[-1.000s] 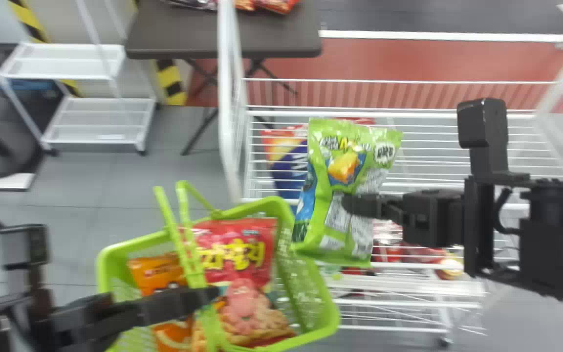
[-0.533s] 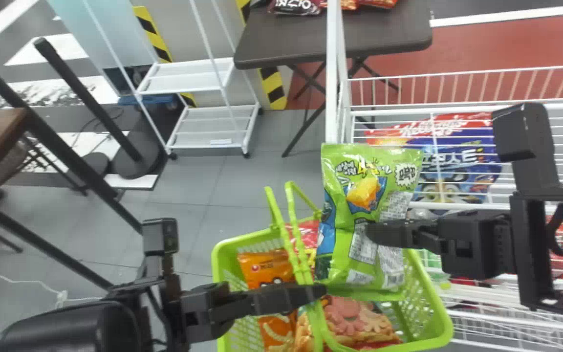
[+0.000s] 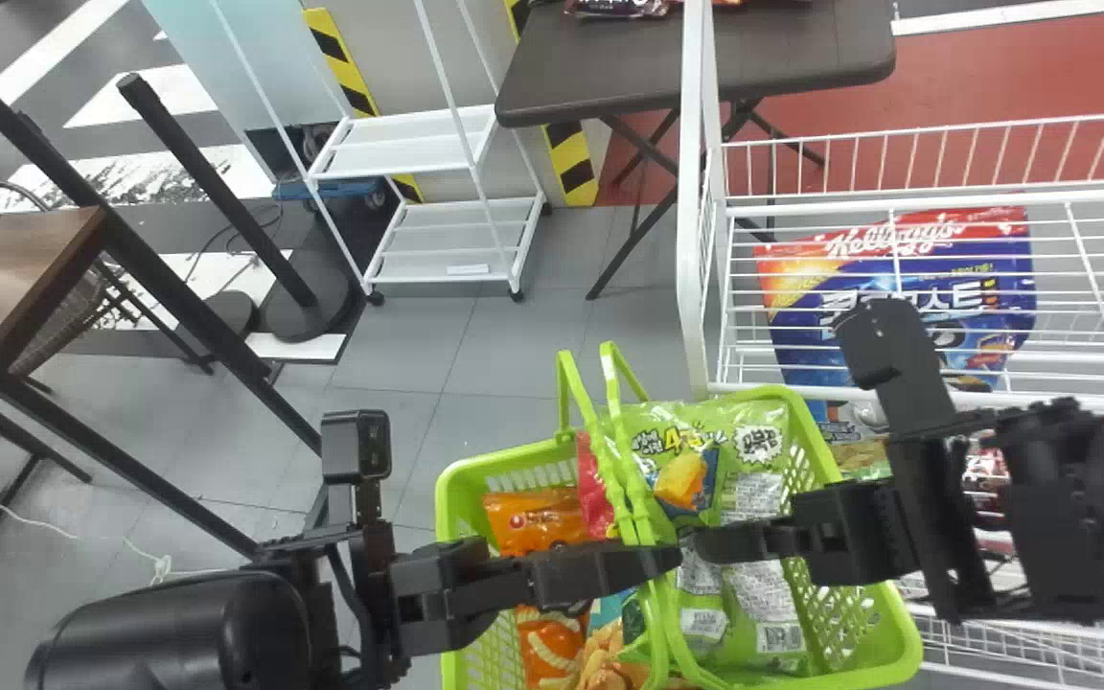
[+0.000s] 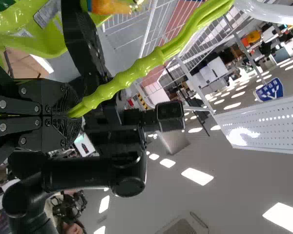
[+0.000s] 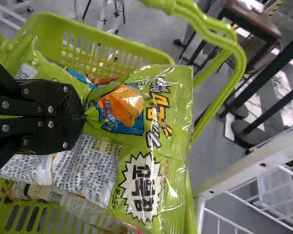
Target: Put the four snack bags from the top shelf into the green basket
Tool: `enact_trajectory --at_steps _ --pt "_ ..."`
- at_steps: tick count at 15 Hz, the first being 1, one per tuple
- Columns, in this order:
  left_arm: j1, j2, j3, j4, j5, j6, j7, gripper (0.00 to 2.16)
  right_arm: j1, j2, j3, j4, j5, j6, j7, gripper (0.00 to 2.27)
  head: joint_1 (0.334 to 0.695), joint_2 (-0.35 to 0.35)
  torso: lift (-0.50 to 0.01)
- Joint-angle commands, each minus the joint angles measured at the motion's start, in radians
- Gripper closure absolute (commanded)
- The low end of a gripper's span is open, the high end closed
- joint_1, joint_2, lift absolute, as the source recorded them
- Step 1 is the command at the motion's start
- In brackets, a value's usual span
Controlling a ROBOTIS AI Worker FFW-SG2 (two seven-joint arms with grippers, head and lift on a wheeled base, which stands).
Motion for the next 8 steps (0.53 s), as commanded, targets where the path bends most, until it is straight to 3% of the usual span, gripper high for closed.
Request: enact_trajectory --at_steps 1,2,3,8 --pt "0.005 0.003 0.000 -0.007 0.004 0.003 -0.011 2.15 -0.038 -0.011 0.029 0.045 0.037 0.002 0.004 1.86 0.695 0.350 -0.004" --pt "0.005 0.003 0.003 -0.007 0.004 0.003 -0.011 2.15 -0.035 -0.013 0.029 0.045 0.043 0.002 0.021 1.02 0.695 0.350 -0.004" --pt "0.005 0.003 0.006 -0.007 0.004 0.003 -0.011 2.15 -0.027 -0.020 0.017 0.039 0.041 0.002 0.045 0.02 0.695 0.350 -0.004" --pt "0.005 0.003 0.018 -0.004 0.004 0.003 -0.011 2.15 0.029 -0.028 -0.167 -0.116 -0.038 0.002 0.144 0.02 0.695 0.350 -0.004"
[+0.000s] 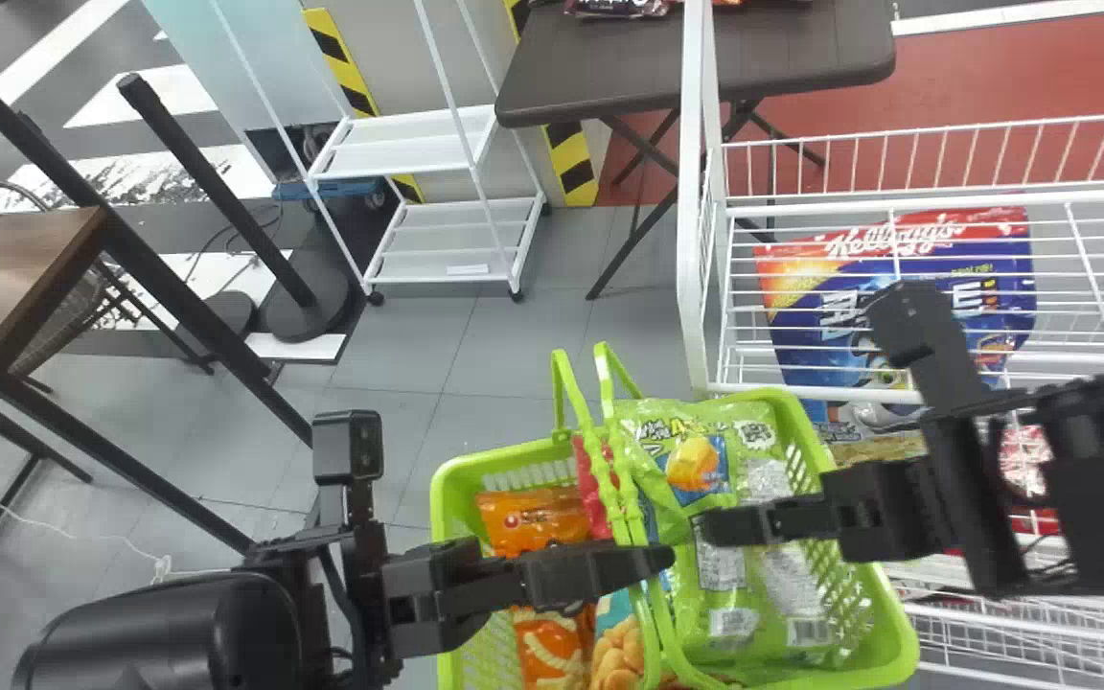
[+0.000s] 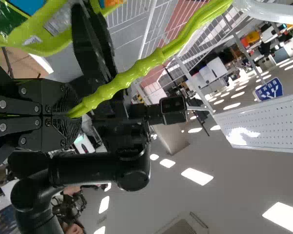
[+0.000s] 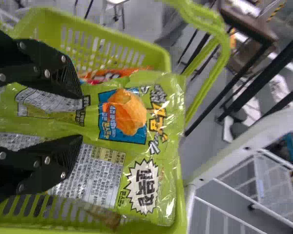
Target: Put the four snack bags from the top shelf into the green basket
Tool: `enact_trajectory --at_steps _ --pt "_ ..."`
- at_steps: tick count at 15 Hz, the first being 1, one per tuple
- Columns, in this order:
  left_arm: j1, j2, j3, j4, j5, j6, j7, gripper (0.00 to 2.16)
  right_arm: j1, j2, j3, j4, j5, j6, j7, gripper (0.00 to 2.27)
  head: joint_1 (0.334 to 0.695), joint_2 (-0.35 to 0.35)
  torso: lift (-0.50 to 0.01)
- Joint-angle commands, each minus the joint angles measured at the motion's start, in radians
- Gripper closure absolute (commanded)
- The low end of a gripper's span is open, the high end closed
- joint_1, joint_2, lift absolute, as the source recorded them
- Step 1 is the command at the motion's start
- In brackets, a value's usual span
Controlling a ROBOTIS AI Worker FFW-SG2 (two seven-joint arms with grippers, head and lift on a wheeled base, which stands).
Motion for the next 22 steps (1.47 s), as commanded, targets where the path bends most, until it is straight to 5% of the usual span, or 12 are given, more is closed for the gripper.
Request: enact_trajectory --at_steps 1,4,6,10,13,22 --pt "0.003 -0.002 0.007 0.001 0.000 0.000 -0.011 2.15 0.038 -0.001 -0.126 -0.102 -0.041 0.002 0.026 0.02 0.695 0.350 -0.004" --pt "0.008 -0.002 0.011 0.003 0.002 -0.003 -0.011 2.15 0.131 -0.029 -0.175 -0.180 0.168 -0.255 0.026 0.03 0.695 0.323 -0.004" --pt "0.012 -0.003 0.011 0.003 0.002 -0.003 -0.011 2.15 0.211 -0.028 -0.156 -0.151 0.421 -0.663 0.011 0.03 0.695 0.211 -0.004" --pt "0.014 -0.005 0.007 0.009 0.000 -0.006 -0.011 2.15 0.302 -0.029 -0.164 0.068 0.628 -1.301 -0.060 0.03 0.695 0.025 -0.004" --pt "0.024 -0.003 0.014 0.006 0.000 -0.003 -0.011 2.15 0.357 -0.028 -0.204 0.194 0.630 -1.559 -0.092 0.03 0.695 -0.023 -0.004" --pt "0.058 -0.005 0.007 -0.023 0.000 0.000 -0.011 2.15 0.536 -0.014 -0.274 0.080 0.603 -1.562 -0.093 0.03 0.695 -0.127 -0.004"
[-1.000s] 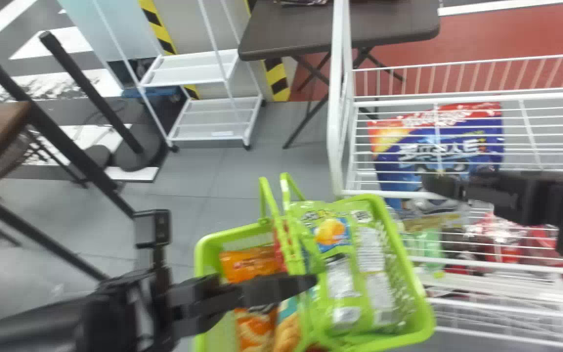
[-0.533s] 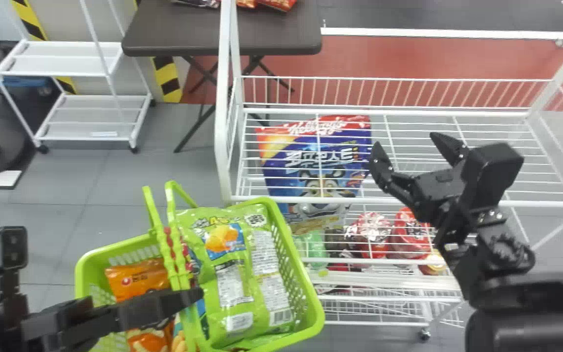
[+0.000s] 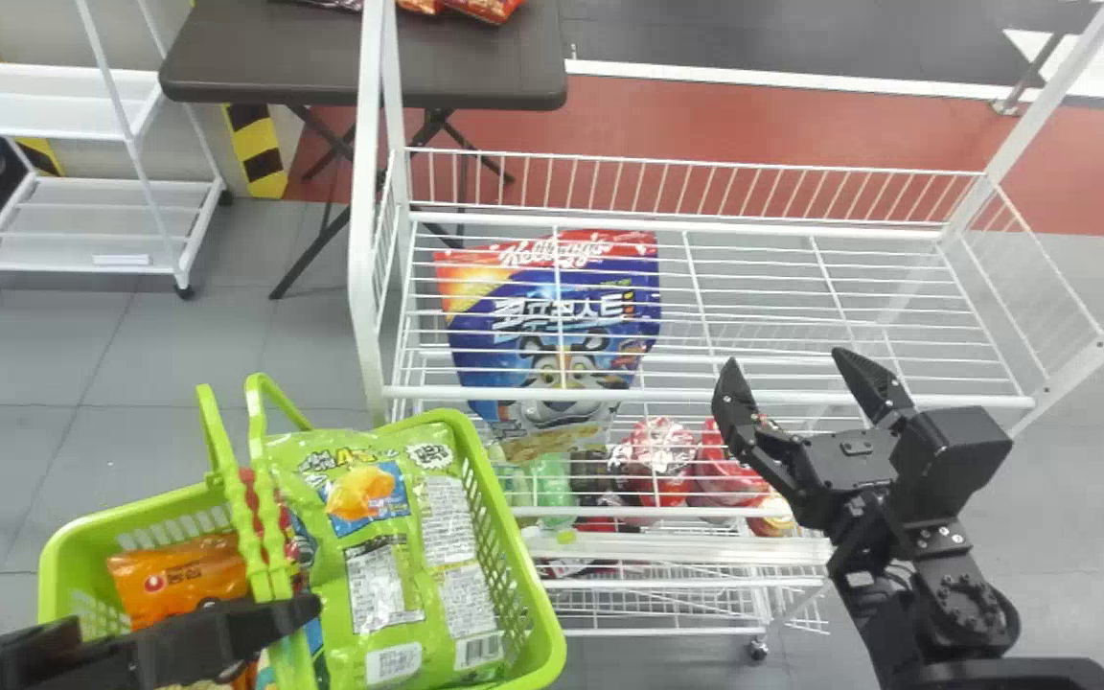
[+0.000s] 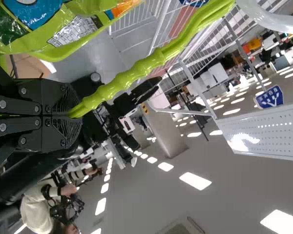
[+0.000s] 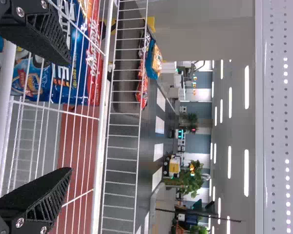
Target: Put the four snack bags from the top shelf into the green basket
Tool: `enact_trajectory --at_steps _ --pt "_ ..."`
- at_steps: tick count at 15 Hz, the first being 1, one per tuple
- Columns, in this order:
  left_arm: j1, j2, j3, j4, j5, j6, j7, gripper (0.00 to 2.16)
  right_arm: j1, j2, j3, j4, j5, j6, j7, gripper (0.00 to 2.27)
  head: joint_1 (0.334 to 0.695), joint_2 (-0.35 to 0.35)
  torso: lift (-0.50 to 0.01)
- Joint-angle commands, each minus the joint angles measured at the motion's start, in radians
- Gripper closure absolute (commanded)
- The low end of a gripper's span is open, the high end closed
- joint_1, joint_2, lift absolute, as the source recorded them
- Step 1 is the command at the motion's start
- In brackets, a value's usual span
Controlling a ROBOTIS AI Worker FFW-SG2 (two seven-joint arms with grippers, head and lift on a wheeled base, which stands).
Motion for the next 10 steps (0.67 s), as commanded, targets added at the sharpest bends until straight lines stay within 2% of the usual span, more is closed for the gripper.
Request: enact_trajectory --at_steps 1,10 --pt "0.003 0.000 -0.007 -0.004 -0.003 0.000 -0.011 2.15 0.023 0.013 0.001 -0.038 -0.001 0.043 -0.002 0.04 0.695 -0.132 -0.004" --pt "0.013 -0.005 -0.039 -0.025 -0.006 0.086 -0.011 2.15 0.059 0.020 0.043 -0.080 -0.008 0.172 -0.067 0.06 0.695 -0.144 -0.004"
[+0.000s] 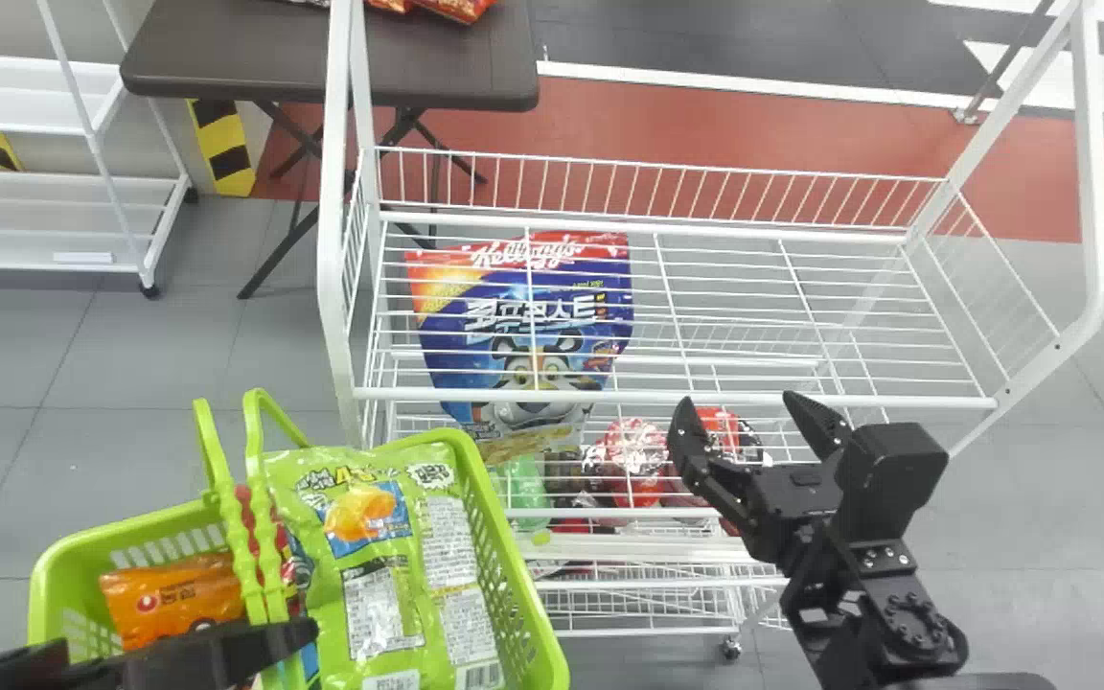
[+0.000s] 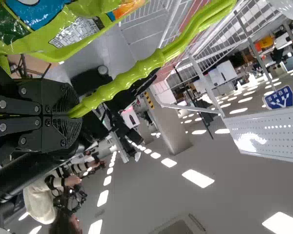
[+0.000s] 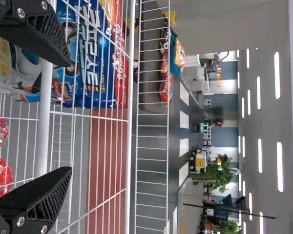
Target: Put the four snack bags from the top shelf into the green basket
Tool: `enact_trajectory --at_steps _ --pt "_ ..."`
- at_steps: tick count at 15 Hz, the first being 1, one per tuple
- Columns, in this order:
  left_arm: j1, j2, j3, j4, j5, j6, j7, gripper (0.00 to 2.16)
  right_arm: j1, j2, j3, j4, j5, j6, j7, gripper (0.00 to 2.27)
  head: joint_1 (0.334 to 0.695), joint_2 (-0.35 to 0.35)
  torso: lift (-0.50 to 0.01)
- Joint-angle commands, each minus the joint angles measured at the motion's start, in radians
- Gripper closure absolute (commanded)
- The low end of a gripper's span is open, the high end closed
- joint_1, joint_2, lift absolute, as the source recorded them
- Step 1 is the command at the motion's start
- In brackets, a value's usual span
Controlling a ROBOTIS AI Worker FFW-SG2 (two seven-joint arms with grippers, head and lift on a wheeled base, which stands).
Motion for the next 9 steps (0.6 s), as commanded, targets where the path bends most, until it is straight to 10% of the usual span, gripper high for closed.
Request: enact_trajectory --at_steps 1,9 --pt "0.011 0.000 -0.002 -0.009 -0.001 0.010 -0.011 2.15 0.012 0.000 0.009 -0.008 -0.006 0.027 -0.008 0.06 0.695 -0.144 -0.004" --pt "-0.003 0.006 0.000 -0.010 -0.007 0.028 -0.011 2.15 0.012 -0.001 0.014 -0.028 -0.023 0.064 -0.008 0.07 0.695 -0.134 -0.004"
